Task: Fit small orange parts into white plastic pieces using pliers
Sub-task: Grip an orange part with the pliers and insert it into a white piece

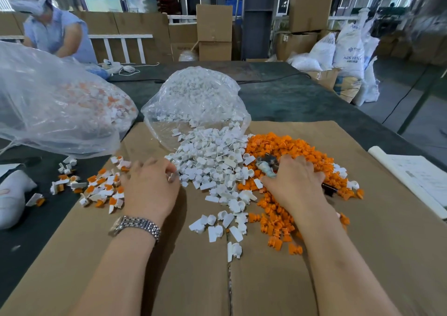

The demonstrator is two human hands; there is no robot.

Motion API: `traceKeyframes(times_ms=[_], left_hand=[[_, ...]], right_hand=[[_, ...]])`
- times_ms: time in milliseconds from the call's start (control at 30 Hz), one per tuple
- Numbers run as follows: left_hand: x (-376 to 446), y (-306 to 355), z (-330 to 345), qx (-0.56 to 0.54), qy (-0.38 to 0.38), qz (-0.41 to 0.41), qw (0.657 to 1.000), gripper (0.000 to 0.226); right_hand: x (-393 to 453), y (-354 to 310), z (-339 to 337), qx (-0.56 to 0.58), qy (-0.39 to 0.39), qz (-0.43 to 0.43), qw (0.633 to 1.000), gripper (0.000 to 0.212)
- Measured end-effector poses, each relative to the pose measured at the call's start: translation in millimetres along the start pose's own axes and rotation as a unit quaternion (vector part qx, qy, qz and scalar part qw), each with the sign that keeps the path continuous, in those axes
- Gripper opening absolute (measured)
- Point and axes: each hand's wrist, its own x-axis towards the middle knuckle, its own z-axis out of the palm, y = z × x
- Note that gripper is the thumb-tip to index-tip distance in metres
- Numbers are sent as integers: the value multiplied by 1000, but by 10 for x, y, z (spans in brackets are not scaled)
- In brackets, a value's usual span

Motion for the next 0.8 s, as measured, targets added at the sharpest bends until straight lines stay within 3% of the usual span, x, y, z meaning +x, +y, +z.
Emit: traceKeyframes(times_ms=[300,400,533,600,667,800], left_hand=[[74,-209,18,49,-10,-92,994,22],[45,-141,40,51,-27,-50,997,27],[11,-55,54,48,-33,10,998,25],[8,-52,58,33,-27,24,999,20],[6,-48,48,9,-19,38,999,16],[-21,-20,49,-23,-18,73,997,12]], right_hand=[[33,62,75,22,10,-2,1000,60],[35,84,49,61,33,-25,997,52],[19,89,0,63,63,-108,990,11],[-7,77,14,25,30,-137,990,7],[-23,52,44,0,12,-159,987,18],[-26,16,76,-19,32,-189,981,27]])
